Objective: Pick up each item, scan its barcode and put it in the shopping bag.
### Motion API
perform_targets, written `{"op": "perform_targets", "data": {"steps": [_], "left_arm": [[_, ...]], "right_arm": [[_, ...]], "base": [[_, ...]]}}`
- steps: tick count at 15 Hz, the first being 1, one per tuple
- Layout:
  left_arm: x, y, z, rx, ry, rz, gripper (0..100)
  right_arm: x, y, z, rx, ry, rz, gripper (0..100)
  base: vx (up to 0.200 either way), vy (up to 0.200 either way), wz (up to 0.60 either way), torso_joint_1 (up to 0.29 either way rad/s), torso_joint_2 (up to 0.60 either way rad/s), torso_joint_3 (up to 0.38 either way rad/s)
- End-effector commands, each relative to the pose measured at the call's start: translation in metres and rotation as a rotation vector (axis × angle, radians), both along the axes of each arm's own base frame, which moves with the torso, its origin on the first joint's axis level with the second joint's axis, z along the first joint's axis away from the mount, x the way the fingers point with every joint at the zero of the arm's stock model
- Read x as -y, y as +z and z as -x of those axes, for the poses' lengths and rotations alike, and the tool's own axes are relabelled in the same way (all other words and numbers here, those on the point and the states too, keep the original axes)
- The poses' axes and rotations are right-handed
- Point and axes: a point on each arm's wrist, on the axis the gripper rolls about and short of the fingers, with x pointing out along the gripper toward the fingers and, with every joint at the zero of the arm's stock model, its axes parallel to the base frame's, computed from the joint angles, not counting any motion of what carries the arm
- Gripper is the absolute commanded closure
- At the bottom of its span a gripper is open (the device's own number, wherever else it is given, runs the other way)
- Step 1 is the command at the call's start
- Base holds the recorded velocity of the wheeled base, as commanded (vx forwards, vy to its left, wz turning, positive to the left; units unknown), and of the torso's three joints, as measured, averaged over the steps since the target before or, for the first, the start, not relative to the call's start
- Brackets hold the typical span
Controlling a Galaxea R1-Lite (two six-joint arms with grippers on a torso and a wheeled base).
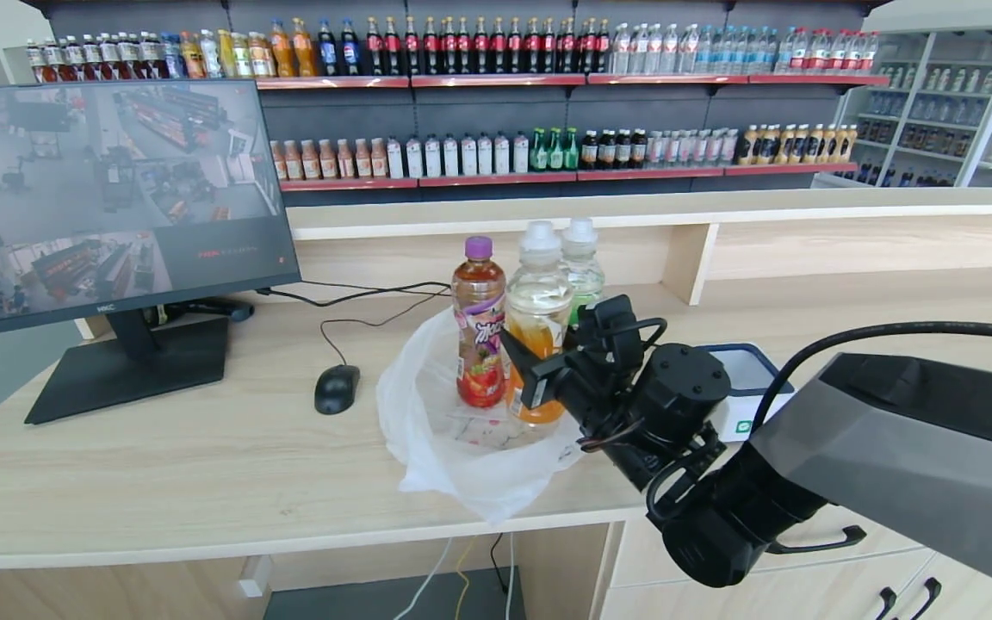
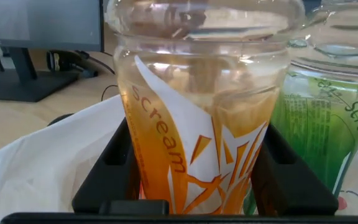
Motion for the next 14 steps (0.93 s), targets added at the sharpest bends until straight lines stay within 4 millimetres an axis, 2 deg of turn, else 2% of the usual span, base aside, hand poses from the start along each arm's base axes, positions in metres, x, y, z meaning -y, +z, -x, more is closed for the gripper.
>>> {"op": "perform_targets", "data": {"steps": [1, 14], "left_arm": [[0.000, 0.000, 0.000, 0.001, 0.000, 0.000, 0], [0.000, 0.000, 0.000, 0.001, 0.000, 0.000, 0]], "right_arm": [[0.000, -0.005, -0.005, -0.003, -0.002, 0.004, 100], [-0.001, -0.018, -0.006, -0.037, 0.003, 0.020, 100]], "base": [[0.000, 0.000, 0.00, 0.000, 0.00, 0.000], [0.000, 0.000, 0.00, 0.000, 0.00, 0.000]]}}
